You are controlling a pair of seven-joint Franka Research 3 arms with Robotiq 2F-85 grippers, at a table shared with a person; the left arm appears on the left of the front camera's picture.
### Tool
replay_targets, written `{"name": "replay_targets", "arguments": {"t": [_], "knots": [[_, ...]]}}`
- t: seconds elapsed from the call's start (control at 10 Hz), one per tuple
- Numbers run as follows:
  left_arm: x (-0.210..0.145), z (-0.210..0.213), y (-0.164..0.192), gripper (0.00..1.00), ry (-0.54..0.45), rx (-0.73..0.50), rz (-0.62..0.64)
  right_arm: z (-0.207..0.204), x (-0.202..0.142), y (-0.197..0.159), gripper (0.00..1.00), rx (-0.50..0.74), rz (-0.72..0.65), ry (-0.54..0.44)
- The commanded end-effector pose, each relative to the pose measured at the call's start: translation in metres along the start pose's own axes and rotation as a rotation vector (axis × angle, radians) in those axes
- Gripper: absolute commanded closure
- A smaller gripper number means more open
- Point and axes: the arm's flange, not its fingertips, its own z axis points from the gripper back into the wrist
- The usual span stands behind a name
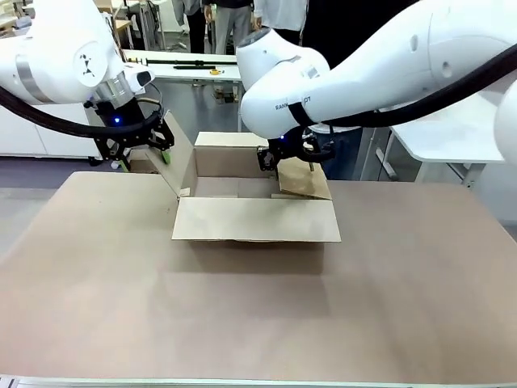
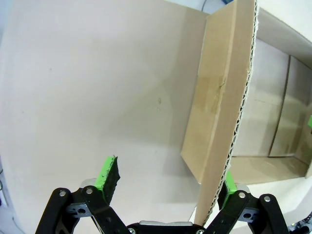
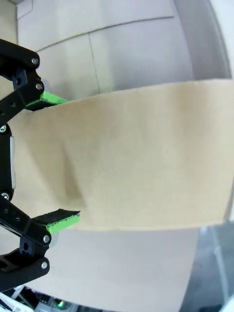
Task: Pack the gift set into the box.
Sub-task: Place both hands on the side flaps of the Package Box and spread them outward.
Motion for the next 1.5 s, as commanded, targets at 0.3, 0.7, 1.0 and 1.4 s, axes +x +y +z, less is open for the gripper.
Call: {"name": "replay_targets", "arguments": {"t": [0.3,0.7,1.0,1.4], "knots": [[0.000,0.001,-0.001,0.00,-0.008,0.017,0.010,0.043,-0.028,-0.057,0.00,-0.002,-0.157,-0.043],[0.000,0.001,-0.001,0.00,-0.008,0.017,0.010,0.037,-0.056,-0.111,0.00,0.145,-0.227,-0.032],[0.000,0.001,-0.001,0.00,-0.008,0.017,0.010,0.033,-0.081,-0.160,0.00,0.298,-0.298,-0.100],[0.000,0.001,-0.001,0.00,-0.008,0.017,0.010,-0.006,-0.106,-0.215,0.00,0.428,-0.457,-0.119]]}}
